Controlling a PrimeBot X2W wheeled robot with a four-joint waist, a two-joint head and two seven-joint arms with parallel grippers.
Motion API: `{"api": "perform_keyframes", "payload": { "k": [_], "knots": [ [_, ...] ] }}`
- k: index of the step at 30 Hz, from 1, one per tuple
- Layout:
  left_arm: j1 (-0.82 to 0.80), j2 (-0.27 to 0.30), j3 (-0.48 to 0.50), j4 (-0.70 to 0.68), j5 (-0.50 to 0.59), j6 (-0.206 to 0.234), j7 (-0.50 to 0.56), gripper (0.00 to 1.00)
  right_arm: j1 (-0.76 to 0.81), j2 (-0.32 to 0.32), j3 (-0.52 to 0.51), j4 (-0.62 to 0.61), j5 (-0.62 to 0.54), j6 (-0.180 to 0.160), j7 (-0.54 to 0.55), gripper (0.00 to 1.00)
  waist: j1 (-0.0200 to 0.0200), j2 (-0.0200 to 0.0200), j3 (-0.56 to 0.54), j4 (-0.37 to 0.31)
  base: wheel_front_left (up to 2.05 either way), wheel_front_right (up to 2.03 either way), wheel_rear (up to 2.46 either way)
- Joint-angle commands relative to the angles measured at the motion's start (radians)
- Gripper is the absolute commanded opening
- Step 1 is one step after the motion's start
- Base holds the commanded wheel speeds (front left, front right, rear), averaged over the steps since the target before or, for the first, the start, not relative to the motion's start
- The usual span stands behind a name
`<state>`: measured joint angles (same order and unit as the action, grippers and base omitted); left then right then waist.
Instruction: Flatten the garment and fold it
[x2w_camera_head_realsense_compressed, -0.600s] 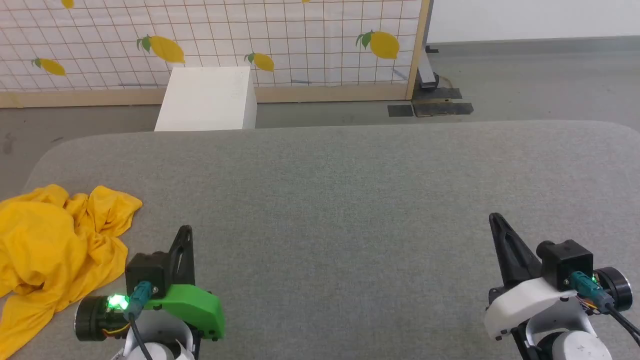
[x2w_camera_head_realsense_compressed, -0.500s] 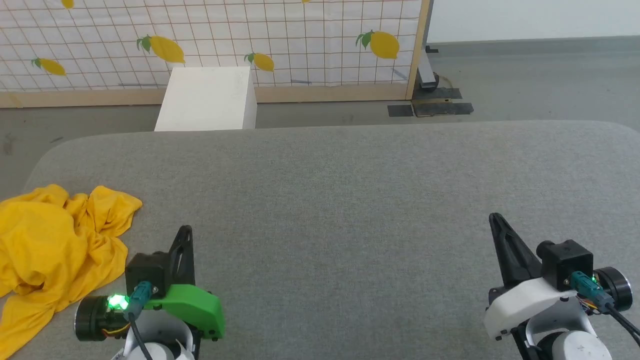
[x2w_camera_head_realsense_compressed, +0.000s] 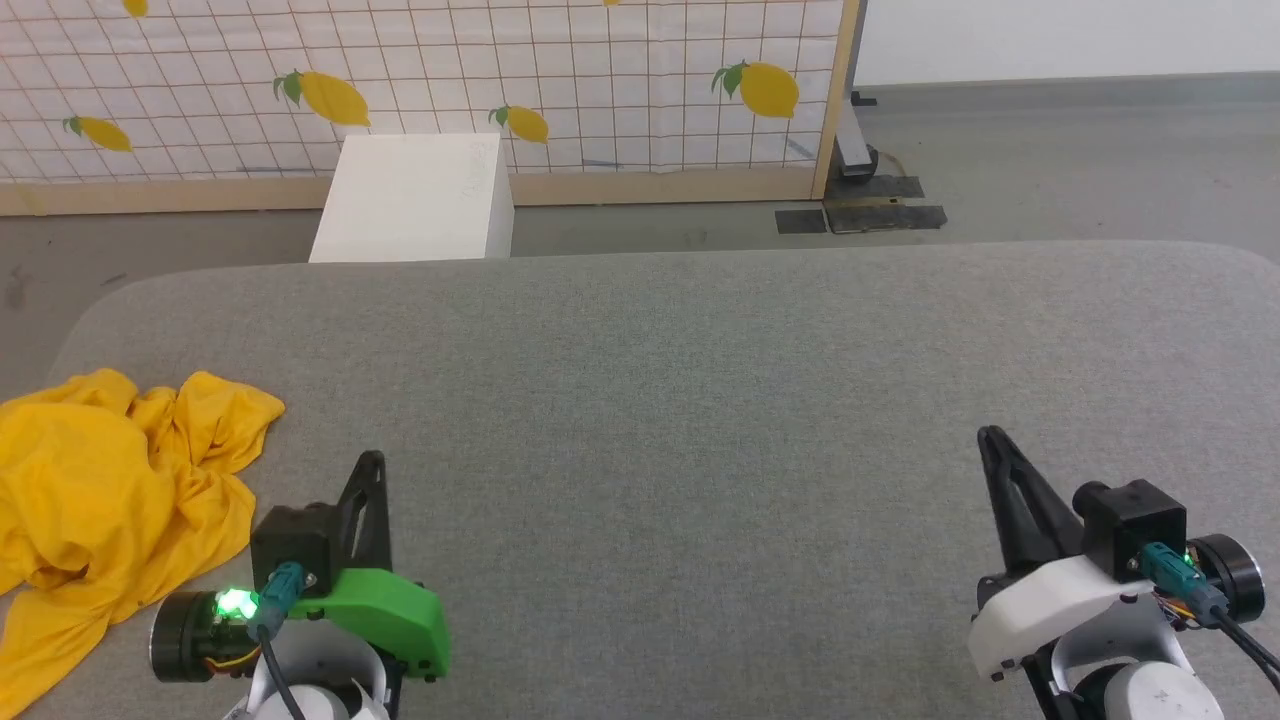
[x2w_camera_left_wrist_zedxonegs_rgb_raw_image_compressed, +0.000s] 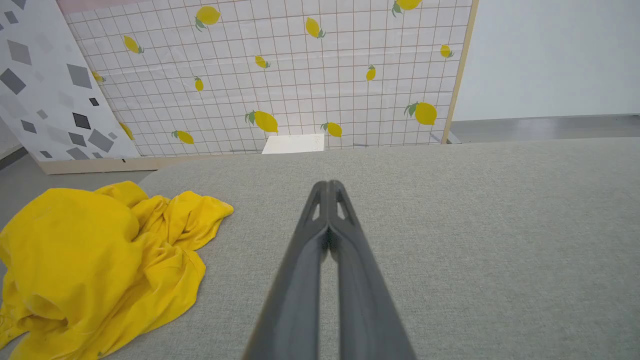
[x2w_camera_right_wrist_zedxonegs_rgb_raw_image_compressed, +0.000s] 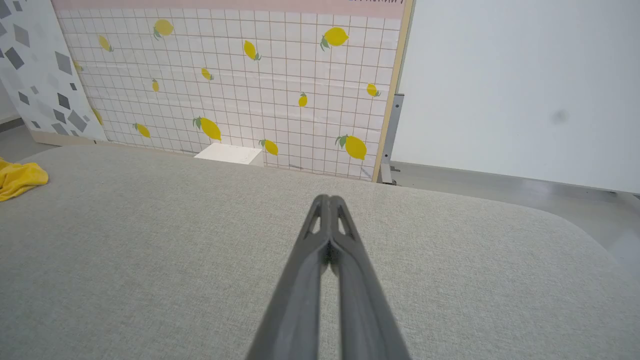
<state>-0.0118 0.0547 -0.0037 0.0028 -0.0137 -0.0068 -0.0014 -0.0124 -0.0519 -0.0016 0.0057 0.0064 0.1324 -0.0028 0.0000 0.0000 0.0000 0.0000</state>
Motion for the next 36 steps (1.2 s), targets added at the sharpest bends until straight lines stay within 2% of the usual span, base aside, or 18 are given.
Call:
{"api": "perform_keyframes", "payload": {
  "k": [1, 17, 36],
  "knots": [
    [0.000, 0.000, -0.001, 0.000, -0.001, 0.000, 0.000, 1.00, 0.000, 0.000, 0.000, 0.000, 0.000, 0.000, 0.000, 1.00, 0.0000, 0.0000, 0.000, 0.000, 0.00, 0.00, 0.00],
    [-0.020, 0.002, -0.033, 0.036, -0.034, 0.023, -0.033, 1.00, 0.001, 0.000, -0.009, 0.007, -0.001, 0.000, -0.025, 1.00, 0.0000, 0.0000, -0.002, 0.018, 0.00, 0.00, 0.00],
    [-0.029, 0.023, -0.047, 0.060, -0.069, 0.063, -0.072, 1.00, -0.001, 0.000, -0.005, 0.018, 0.006, 0.000, -0.057, 1.00, 0.0000, 0.0000, -0.003, 0.138, 0.00, 0.00, 0.00]
  ]
}}
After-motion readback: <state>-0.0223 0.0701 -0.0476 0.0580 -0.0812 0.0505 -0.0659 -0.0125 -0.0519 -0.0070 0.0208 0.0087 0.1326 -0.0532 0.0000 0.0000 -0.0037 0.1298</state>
